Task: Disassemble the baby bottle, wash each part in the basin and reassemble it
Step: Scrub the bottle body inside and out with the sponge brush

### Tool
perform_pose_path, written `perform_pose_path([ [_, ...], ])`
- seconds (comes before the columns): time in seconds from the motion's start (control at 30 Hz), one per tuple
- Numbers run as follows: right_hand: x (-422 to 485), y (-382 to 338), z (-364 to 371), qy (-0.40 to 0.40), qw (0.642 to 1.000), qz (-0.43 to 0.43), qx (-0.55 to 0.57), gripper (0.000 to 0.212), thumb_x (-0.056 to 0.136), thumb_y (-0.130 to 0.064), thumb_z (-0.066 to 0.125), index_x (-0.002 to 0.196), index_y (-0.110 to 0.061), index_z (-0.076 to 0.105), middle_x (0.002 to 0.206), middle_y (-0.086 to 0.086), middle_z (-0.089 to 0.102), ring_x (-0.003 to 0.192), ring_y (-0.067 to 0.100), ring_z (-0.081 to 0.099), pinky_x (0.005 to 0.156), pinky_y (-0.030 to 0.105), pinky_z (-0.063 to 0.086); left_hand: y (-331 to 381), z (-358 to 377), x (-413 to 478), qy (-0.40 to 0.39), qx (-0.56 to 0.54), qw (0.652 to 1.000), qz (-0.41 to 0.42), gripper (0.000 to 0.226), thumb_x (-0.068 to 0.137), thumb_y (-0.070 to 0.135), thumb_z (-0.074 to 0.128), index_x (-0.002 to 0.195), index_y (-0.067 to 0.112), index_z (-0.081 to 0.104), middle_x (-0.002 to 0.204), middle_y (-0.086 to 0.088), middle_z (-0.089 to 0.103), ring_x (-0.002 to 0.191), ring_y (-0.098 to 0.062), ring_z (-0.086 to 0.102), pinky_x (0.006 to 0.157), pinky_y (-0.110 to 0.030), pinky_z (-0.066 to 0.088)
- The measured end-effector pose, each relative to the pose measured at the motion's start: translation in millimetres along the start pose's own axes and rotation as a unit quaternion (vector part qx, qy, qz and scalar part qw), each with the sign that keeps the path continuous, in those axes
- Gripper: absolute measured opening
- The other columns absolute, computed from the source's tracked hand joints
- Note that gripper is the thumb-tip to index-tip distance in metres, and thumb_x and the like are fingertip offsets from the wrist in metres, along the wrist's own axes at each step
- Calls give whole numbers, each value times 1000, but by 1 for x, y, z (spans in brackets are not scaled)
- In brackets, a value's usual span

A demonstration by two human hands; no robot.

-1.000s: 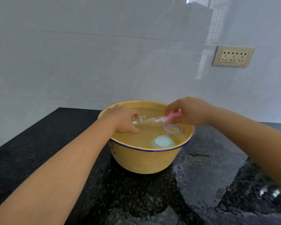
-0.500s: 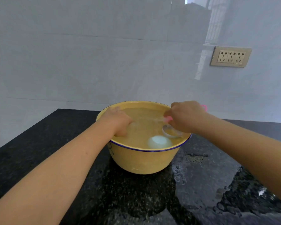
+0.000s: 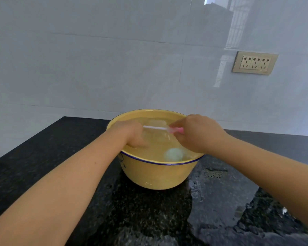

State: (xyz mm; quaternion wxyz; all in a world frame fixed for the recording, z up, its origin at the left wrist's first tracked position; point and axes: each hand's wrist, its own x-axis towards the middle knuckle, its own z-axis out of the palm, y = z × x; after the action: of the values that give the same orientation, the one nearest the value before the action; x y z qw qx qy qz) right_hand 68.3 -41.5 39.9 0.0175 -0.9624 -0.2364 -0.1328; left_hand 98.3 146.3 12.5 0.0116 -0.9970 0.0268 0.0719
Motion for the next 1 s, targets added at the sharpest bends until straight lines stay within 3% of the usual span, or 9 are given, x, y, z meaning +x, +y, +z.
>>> perform_pose_path([
  [0.17,0,-13,-2,-42,998,-11,-44,34,95,-26,39,122,-33,60,117,-1,61,103,24,59,78,32,47,-2,3,6,17,-23,1000,-3,33,75,51,62,76,20,52,75,5,53,81,-21,57,69,-31,46],
  [0.27,10,-19,5,-43,998,-11,-52,32,95,-25,39,114,-24,64,109,3,65,96,25,62,79,35,53,0,2,5,30,-22,999,11,35,75,53,62,65,23,48,70,6,52,78,-20,56,66,-31,44],
  [0.4,30,-23,11,-57,997,-10,-43,32,96,-31,40,107,-18,67,103,5,67,92,25,63,74,33,51,1,0,1,47,9,999,25,32,75,52,61,73,21,52,71,5,52,78,-21,56,62,-30,41],
  [0.53,46,-25,6,-90,995,-10,-48,34,96,-32,43,114,-16,66,115,4,65,105,25,59,87,37,52,2,-2,-3,95,48,993,45,37,74,53,59,87,18,61,76,3,57,75,-19,55,56,-29,34],
  [0.67,46,-24,-1,-105,993,-20,-56,38,97,-35,41,116,-13,66,120,5,62,109,25,57,93,38,49,2,-2,-4,122,60,989,52,41,73,51,60,99,20,60,84,4,56,78,-19,51,60,-30,33],
  [0.77,37,-19,-1,-75,997,-10,-25,36,96,-33,43,112,-12,67,112,8,66,102,26,60,87,38,52,1,-1,-2,101,2,994,46,40,71,52,61,93,19,62,80,3,57,75,-19,53,58,-29,35],
  [0.87,25,-13,2,-36,999,1,3,32,94,-32,45,115,-20,65,111,5,66,98,25,61,82,35,52,2,1,1,77,-88,993,29,39,67,55,65,71,18,56,67,3,51,62,-16,49,53,-28,34],
  [1.0,10,-3,5,28,999,-13,23,30,95,-34,44,120,-27,58,106,6,64,89,27,59,72,32,46,-3,2,6,56,-243,968,10,41,57,56,74,68,20,58,73,3,54,73,-16,54,60,-28,39],
])
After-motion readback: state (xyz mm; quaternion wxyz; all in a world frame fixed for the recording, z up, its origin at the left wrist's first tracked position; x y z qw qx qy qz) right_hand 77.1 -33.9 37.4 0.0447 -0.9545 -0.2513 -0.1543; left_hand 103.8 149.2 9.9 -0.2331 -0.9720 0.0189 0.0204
